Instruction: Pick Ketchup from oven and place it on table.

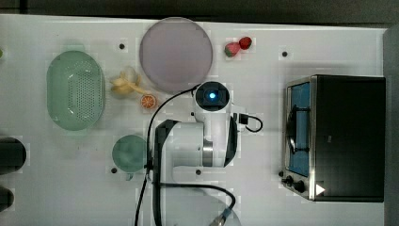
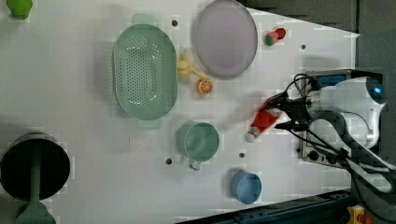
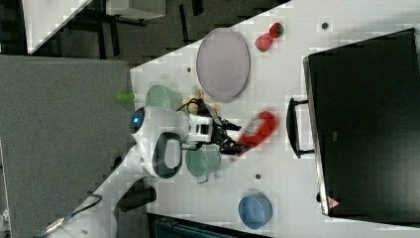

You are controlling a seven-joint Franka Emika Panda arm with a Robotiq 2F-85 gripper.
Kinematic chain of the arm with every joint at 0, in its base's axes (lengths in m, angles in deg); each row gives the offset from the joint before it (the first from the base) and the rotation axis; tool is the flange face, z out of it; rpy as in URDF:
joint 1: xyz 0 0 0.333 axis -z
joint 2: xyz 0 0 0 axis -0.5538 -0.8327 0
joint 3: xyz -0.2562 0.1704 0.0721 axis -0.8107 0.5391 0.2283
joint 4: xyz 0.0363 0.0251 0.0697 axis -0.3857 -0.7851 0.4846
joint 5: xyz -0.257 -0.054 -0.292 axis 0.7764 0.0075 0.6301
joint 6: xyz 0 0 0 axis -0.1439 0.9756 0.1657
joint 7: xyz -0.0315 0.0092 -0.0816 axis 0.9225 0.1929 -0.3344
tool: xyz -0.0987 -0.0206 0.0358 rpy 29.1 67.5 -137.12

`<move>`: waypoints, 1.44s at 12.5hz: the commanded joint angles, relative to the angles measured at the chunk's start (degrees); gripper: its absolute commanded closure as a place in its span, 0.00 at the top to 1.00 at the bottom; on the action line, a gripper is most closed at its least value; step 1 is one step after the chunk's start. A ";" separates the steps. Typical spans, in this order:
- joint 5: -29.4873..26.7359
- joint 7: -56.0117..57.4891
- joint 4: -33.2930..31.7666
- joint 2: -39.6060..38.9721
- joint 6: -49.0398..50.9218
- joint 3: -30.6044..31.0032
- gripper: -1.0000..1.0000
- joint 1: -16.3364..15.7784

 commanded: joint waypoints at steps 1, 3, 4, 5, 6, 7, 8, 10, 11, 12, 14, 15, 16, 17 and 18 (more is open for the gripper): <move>-0.79 0.01 0.18 -1.50 -5.23 0.75 1.00 0.07; -0.79 -0.48 0.35 -0.57 -5.32 0.75 1.00 -0.01; -0.79 -1.23 0.63 1.15 -5.04 0.75 1.00 -0.01; -0.78 -2.12 1.15 3.62 -4.43 0.73 1.00 -0.01; -0.78 -3.23 2.12 6.56 -3.34 0.70 1.00 0.00; -0.77 -3.74 3.56 9.72 -1.41 0.68 1.00 0.01; -0.64 -3.74 5.43 12.86 1.58 0.70 1.00 0.01; -0.64 -3.86 10.20 18.07 9.88 0.89 1.00 -0.03; -0.63 -4.48 13.54 19.99 14.01 1.19 1.00 -0.08; -0.45 -4.48 17.16 21.49 18.44 1.42 1.00 -0.08; 0.03 -4.39 24.49 22.94 26.05 1.39 1.00 0.00; 0.07 -4.37 27.56 23.20 30.29 1.39 1.00 0.00; 0.08 -4.37 30.10 23.27 34.41 1.42 1.00 -0.01; 0.07 -4.36 31.90 23.30 38.28 1.42 1.00 -0.01; 0.08 -4.36 33.31 23.30 40.91 1.39 1.00 0.01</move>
